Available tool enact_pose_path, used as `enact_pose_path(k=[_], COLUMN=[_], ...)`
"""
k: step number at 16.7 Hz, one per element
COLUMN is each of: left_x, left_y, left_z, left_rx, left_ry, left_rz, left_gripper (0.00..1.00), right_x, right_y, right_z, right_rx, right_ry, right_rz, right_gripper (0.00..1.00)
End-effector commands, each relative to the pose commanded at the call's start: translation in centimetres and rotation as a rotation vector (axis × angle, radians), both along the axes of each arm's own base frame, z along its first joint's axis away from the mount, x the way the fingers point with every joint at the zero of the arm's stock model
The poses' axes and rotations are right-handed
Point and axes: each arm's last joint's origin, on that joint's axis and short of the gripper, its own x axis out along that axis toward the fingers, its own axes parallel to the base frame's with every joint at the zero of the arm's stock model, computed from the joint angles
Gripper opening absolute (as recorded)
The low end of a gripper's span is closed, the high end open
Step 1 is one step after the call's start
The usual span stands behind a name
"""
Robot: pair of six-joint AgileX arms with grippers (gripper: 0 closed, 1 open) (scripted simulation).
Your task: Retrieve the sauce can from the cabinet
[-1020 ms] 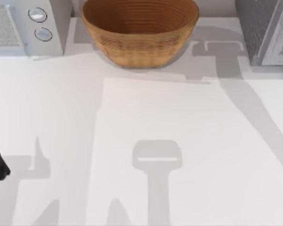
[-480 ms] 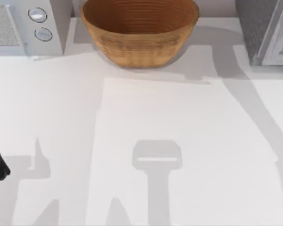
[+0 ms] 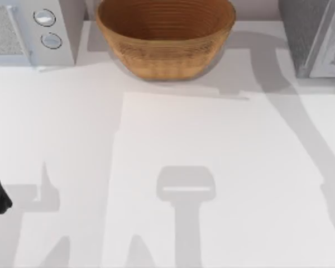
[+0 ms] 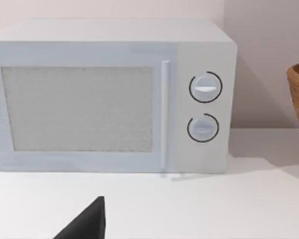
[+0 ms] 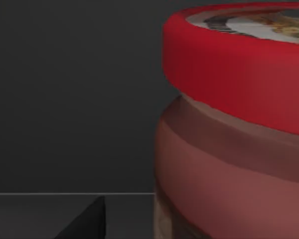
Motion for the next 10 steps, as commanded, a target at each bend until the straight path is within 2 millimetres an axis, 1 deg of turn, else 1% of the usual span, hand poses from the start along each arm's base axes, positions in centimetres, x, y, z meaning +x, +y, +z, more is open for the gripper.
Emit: enact_pose_path(k=[10], left_x=[0.00], left_y=[0.00], left_z=[0.00], left_rx=[0.000], left_ry=[0.000], left_rz=[0.000], left_gripper=[1.00], right_x=[0.00], right_y=[0.00], right_z=[0.00], right_rx=[0.000], right_ry=[0.000], right_rz=[0.000], right_gripper=[0.17])
